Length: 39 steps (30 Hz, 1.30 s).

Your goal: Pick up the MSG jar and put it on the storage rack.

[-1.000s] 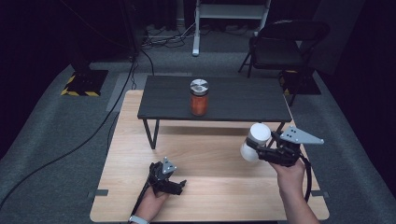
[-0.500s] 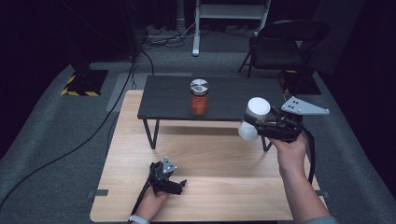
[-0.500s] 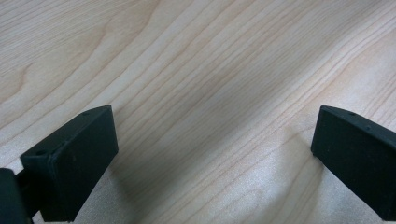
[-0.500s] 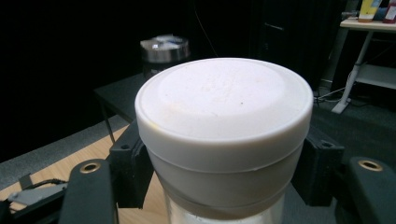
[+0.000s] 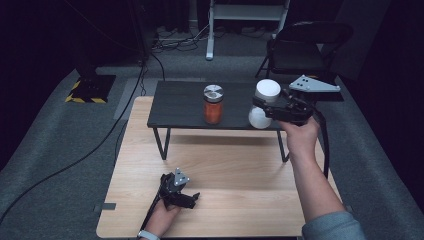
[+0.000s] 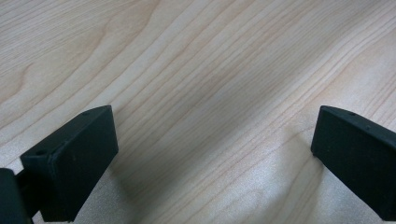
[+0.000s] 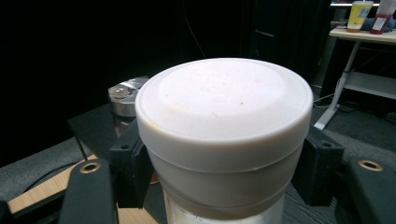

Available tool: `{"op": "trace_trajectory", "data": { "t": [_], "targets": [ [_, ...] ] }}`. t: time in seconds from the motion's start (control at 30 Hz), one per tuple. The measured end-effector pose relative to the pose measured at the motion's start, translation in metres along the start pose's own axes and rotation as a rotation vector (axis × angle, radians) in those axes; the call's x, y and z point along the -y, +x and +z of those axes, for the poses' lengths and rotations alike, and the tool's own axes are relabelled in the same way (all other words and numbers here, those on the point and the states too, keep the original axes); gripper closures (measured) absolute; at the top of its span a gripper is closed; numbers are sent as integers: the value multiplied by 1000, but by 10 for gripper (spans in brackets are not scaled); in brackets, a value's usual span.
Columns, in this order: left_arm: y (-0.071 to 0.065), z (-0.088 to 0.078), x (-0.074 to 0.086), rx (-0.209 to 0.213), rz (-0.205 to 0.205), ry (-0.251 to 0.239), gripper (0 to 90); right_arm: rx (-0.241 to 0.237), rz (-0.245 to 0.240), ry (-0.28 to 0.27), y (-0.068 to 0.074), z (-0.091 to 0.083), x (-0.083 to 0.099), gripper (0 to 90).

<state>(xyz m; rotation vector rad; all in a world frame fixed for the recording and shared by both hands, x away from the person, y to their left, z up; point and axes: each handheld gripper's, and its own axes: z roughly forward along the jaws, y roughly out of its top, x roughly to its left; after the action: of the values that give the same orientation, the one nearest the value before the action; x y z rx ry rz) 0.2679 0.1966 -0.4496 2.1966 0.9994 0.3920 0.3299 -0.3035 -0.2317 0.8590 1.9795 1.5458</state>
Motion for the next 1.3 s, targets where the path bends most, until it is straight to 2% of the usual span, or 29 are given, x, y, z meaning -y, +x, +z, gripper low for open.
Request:
{"op": "trace_trajectory", "data": {
  "t": [0.37,0.57,0.73,0.83,0.97,1.03,1.2,1.3],
  "targets": [
    [1,0,0,1,6,-2,3,-18,34,8,-7,33,6,329],
    [1,0,-1,2,8,0,3,-11,22,28,-3,45,6,329],
    [1,0,-1,1,7,0,3,-5,46,26,-5,46,7,323],
    [1,0,-1,2,8,0,3,-20,48,-20,-8,43,13,191],
    [0,0,0,1,7,-2,3,-26,64,-30,-9,34,14,118],
    [0,0,0,1,7,-2,3,-13,53,-37,-7,27,16,114],
    [1,0,0,2,8,-1,3,-16,75,-70,-9,2,30,108],
    [0,0,0,1,9,-1,3,-19,76,-63,-10,-12,36,108]
  ]
}}
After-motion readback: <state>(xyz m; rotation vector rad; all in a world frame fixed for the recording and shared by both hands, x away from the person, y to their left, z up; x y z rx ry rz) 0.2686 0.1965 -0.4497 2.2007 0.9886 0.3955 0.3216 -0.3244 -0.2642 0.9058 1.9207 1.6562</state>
